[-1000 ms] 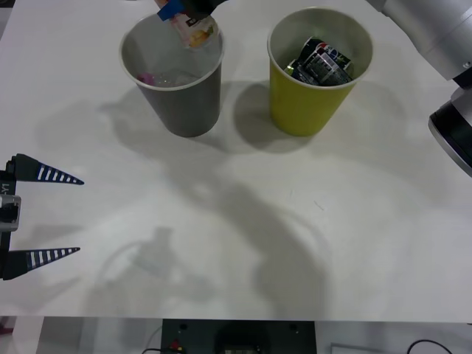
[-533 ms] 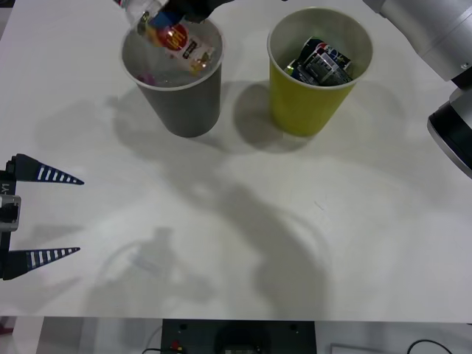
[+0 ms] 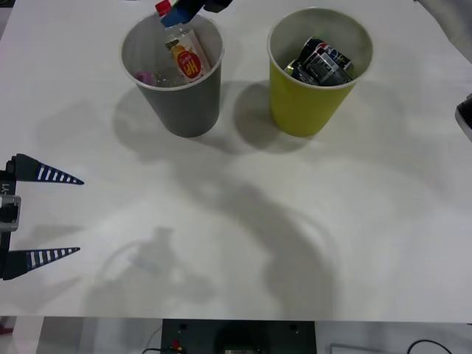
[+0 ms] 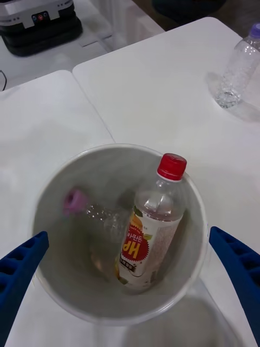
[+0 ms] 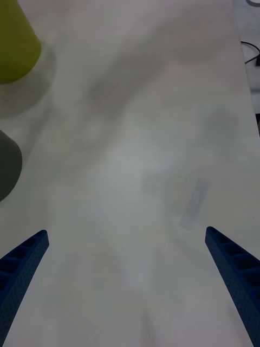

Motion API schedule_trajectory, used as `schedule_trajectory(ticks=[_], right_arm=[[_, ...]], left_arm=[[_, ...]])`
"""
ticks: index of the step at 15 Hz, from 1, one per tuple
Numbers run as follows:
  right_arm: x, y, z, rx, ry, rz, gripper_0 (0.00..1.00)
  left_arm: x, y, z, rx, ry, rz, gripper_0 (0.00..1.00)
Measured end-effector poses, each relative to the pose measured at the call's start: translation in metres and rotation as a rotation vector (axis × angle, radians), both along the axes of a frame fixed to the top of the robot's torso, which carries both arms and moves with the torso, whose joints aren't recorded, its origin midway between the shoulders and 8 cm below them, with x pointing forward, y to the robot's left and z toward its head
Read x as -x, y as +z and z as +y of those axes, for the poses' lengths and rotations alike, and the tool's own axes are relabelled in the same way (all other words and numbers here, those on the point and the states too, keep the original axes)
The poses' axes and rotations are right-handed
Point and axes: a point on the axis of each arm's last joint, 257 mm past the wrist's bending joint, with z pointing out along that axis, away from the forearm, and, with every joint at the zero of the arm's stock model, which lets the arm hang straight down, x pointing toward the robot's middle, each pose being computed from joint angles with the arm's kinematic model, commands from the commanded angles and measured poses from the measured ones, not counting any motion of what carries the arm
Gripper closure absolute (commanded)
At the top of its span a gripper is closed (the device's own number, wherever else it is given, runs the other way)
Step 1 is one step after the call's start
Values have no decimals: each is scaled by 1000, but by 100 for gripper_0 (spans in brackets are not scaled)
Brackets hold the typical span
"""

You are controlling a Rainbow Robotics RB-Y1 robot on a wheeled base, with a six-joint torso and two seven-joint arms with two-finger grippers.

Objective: Put the can into the green bin and the plastic bottle into the gray bin

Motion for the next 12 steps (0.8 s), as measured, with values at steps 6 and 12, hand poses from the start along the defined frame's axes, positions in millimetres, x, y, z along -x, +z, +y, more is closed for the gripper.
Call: schedule_trajectory(ticks=[6,12], right_arm=[[17,14,-53,-27,5,-11,0],[52,4,-126,-26,60,20,0]], left_arm=[[0,0,0,0,0,0,0],[0,0,0,0,0,0,0]])
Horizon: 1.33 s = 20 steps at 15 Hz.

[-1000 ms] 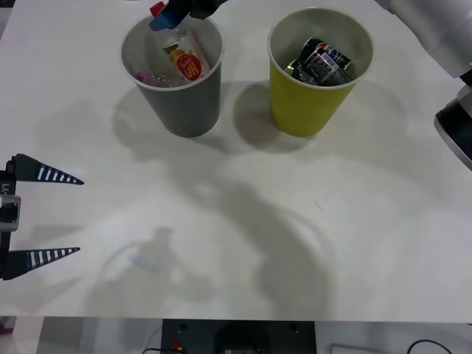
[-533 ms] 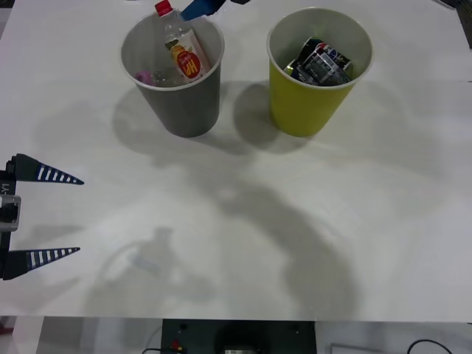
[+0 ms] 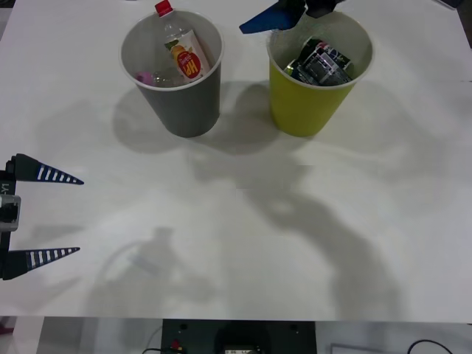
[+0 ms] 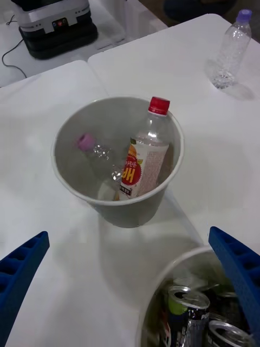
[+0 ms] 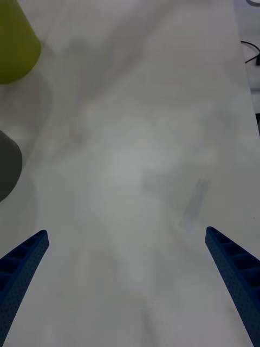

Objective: Put the can into the green bin and the plastic bottle into the gray bin

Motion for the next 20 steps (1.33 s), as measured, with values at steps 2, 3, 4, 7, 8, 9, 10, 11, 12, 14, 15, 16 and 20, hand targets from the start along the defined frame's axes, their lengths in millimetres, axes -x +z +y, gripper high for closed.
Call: schedule_trajectory(ticks=[2,3,4,7,8,9,10,11,12,14,15,16,20], right_arm=[[15,-6,-20,-3,14,-9,0],[24,-10,-29,-3,22,-17,0],[30,-13,-38,3,32,-32,0],[53,-30,-65,11,99,-58,0],[61,-35,-73,14,120,-69,0],[69,-42,-82,20,138,-78,0],[77,-48,-89,25,155,-90,0],[84,-54,-96,31,167,-100,0],[92,-63,-105,40,178,-108,0],[108,-79,-120,62,194,-128,0],[116,-89,-128,77,200,-137,0],[123,-98,-135,91,207,-145,0],[154,-133,-160,156,236,-169,0]], left_arm=[[0,0,0,0,0,0,0],[0,0,0,0,0,0,0],[0,0,0,0,0,0,0],[0,0,0,0,0,0,0],[0,0,0,0,0,0,0],[0,0,0,0,0,0,0],[0,0,0,0,0,0,0],[0,0,0,0,0,0,0],[0,0,0,0,0,0,0],[0,0,0,0,0,0,0],[0,0,0,0,0,0,0],[0,0,0,0,0,0,0],[0,0,0,0,0,0,0]])
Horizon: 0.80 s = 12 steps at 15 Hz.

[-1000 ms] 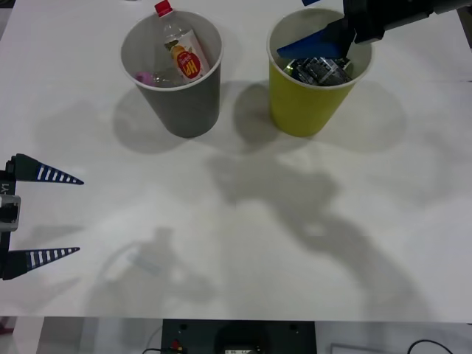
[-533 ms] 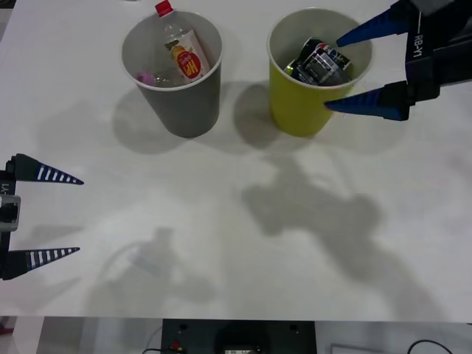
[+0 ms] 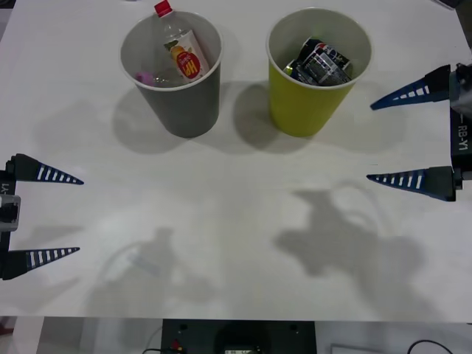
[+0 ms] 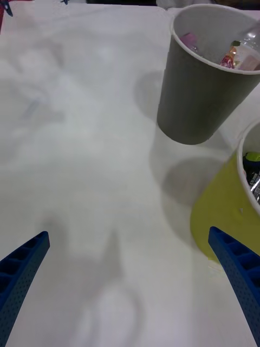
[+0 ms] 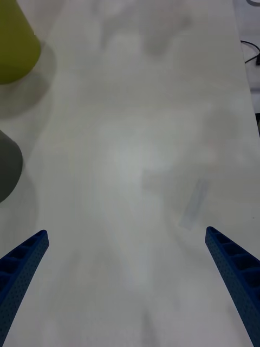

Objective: Put the can into the green bin and the plastic bottle into the gray bin

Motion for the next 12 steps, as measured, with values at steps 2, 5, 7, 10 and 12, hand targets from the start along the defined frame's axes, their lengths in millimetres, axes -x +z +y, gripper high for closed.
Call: schedule_trajectory(ticks=[2,5,7,10,12], right_arm=[[17,-17,-10,33,17,-4,0],[38,-44,-27,80,45,1,0],[48,-58,-36,99,61,1,0],[57,-75,-46,114,52,17,0],[54,-83,-51,120,31,13,0]], left_arm=[[0,0,0,0,0,0,0],[0,0,0,0,0,0,0],[0,0,0,0,0,0,0],[0,0,0,0,0,0,0],[0,0,0,0,0,0,0]])
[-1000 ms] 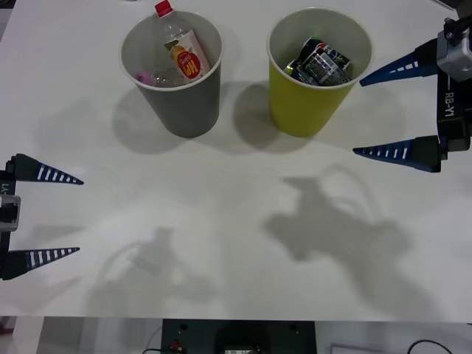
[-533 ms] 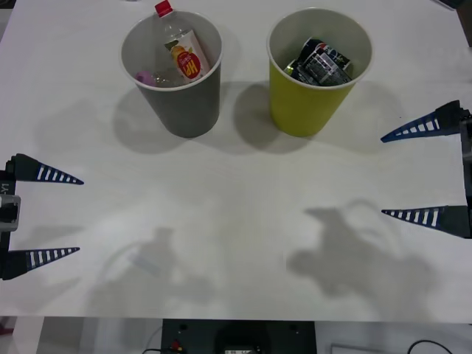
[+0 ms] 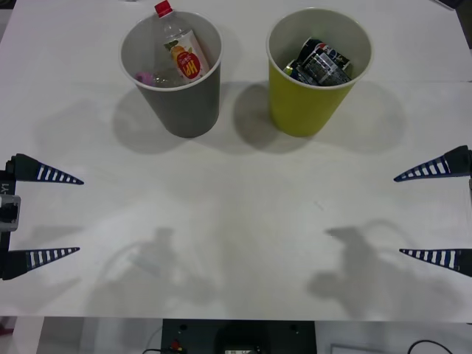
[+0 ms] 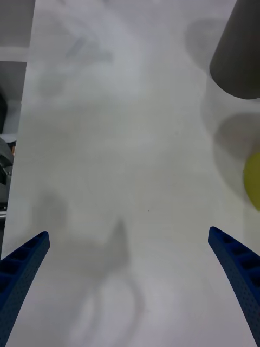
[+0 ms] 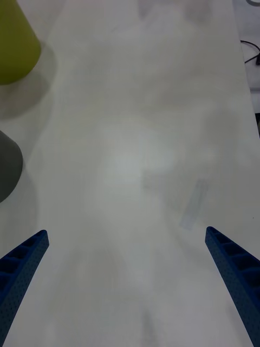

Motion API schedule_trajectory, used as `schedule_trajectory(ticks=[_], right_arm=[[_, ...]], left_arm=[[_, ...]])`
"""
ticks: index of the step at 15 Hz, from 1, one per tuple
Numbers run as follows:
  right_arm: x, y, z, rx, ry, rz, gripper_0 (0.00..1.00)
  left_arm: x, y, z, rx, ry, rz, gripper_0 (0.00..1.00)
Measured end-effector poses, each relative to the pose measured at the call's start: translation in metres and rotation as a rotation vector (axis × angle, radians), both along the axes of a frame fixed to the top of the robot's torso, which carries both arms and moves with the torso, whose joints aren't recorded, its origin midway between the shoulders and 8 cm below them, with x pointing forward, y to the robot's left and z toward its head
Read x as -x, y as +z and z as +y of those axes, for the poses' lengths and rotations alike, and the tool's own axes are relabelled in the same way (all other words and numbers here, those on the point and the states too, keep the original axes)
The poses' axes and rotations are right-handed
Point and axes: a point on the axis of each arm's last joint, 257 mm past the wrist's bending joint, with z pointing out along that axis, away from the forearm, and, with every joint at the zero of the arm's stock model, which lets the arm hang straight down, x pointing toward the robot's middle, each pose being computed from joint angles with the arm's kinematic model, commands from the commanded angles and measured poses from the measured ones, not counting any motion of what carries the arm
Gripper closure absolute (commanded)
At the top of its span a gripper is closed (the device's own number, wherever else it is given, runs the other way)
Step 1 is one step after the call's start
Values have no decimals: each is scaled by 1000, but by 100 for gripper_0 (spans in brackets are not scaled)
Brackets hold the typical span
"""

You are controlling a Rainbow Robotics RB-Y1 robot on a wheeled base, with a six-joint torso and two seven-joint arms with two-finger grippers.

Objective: Put the can into the green bin and the plastic bottle into the gray bin

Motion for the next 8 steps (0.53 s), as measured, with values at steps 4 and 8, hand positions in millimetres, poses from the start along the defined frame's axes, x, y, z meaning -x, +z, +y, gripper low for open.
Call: schedule_trajectory(ticks=[4,8], right_arm=[[-6,-8,-8,-13,-28,0,0],[-7,-9,-10,-20,-35,2,0]], left_arm=[[0,0,0,0,0,0,0],[0,0,0,0,0,0,0]])
